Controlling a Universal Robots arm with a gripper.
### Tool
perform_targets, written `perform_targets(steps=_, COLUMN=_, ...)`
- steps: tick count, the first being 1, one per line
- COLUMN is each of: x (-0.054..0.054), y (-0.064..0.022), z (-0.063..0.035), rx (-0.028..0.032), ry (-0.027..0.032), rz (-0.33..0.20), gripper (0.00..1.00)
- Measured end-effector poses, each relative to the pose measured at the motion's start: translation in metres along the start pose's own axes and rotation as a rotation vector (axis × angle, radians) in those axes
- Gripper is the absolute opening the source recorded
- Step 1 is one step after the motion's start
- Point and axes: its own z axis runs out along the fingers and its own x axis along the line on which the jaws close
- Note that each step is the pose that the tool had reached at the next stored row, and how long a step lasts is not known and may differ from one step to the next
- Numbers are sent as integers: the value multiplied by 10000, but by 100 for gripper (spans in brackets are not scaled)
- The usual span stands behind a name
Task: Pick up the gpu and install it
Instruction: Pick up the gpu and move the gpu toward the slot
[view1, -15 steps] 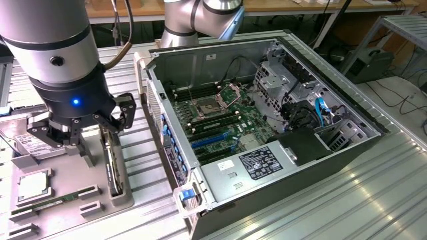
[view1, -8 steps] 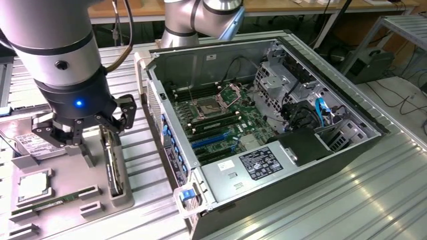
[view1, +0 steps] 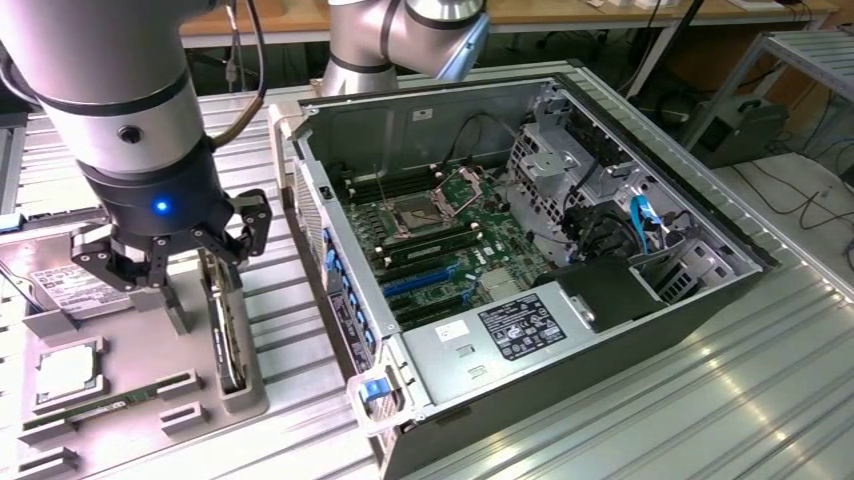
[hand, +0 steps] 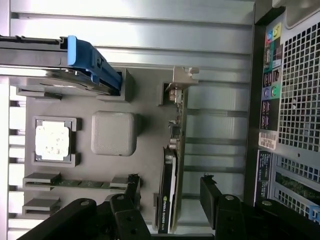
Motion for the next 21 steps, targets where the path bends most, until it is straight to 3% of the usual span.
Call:
perform_targets(steps=10, x=-3, y=72, z=138, rx=0, ry=0, rz=1, gripper=60)
perform_targets(steps=21, x=0, y=39, z=324, rx=-1, ry=-1, rz=7, gripper=60)
